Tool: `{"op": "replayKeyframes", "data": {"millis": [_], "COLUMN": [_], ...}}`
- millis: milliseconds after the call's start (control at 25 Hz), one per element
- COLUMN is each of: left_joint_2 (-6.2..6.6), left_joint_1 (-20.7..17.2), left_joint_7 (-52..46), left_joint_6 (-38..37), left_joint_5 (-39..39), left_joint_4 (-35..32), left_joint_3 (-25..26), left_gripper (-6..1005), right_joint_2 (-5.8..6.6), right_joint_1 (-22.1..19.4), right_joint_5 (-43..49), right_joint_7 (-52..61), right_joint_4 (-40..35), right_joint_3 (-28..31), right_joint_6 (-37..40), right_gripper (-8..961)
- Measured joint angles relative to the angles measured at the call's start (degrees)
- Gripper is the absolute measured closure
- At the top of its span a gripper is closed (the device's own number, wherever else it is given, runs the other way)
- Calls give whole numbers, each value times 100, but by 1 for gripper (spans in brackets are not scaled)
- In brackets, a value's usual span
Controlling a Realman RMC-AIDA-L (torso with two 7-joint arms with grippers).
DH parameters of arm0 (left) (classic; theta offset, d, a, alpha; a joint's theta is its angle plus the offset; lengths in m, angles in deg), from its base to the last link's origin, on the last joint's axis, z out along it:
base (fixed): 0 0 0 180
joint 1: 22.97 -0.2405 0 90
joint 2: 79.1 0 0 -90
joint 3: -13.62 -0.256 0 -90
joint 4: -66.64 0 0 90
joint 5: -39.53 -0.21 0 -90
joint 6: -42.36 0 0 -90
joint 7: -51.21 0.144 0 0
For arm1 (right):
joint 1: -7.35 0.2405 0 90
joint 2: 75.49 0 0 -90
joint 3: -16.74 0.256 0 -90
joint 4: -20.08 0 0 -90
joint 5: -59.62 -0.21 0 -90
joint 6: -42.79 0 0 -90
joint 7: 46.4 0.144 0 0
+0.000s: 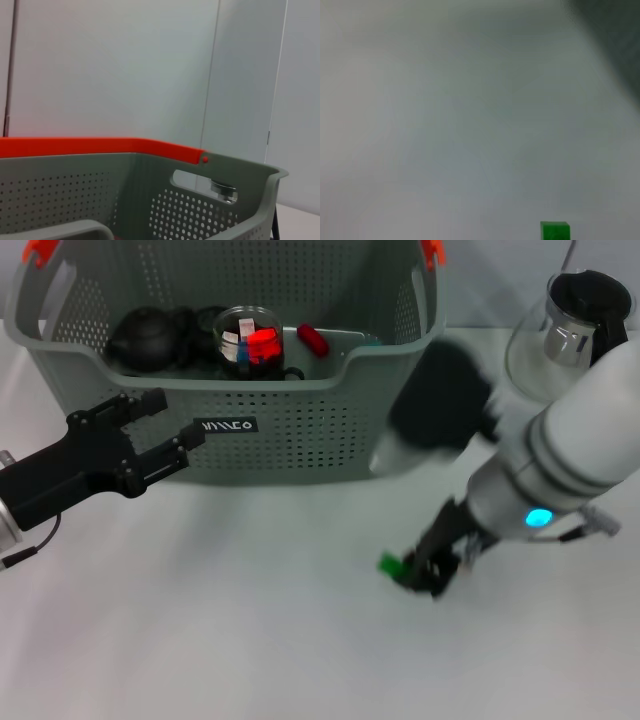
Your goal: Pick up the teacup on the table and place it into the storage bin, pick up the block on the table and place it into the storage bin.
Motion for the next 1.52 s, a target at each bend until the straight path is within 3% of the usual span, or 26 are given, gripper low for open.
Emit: {"op": "replayKeyframes", "data": {"millis": [200, 360, 520, 720, 880, 1040, 1160, 1280, 1400, 1520], "left_joint_2": [11, 26, 29, 29, 29, 38, 43, 48, 54, 57], "left_joint_1": [4, 34, 81, 166, 218, 234, 237, 237, 245, 264], "left_joint_7": [0, 0, -2, -2, -19, -40, -59, -66, -68, -71], "left_joint_6": [13, 29, 122, 173, 217, 242, 240, 237, 233, 228], "left_joint_5": [0, 0, 0, 0, 0, 0, 0, 1, 4, 6], "left_joint_4": [0, 0, 0, 0, 5, 7, 2, 0, 0, 0], "left_joint_3": [19, 73, 79, 76, 73, 77, 80, 94, 105, 116], "left_gripper": [308, 308, 308, 309, 309, 309, 309, 308, 308, 308], "right_joint_2": [3, 8, 8, 0, -15, 15, 101, 240, 416, 424], "right_joint_1": [-760, -1345, -1862, -2030, -2000, -1726, -1278, -600, 311, 1239], "right_joint_5": [-707, -2215, -4100, -5490, -5933, -6156, -5703, -4668, -3320, -1920], "right_joint_7": [-790, -2221, -4247, -5696, -6105, -5702, -4809, -3562, -2225, -1524], "right_joint_4": [-600, -579, -269, 456, 606, 360, -155, -661, -701, -470], "right_joint_3": [1032, 1865, 2698, 3778, 4093, 4228, 4315, 4323, 4333, 4437], "right_joint_6": [-205, 39, 911, 1755, 1697, 1163, 660, 160, -88, -155], "right_gripper": [753, 752, 751, 750, 749, 748, 747, 746, 745, 745]}}
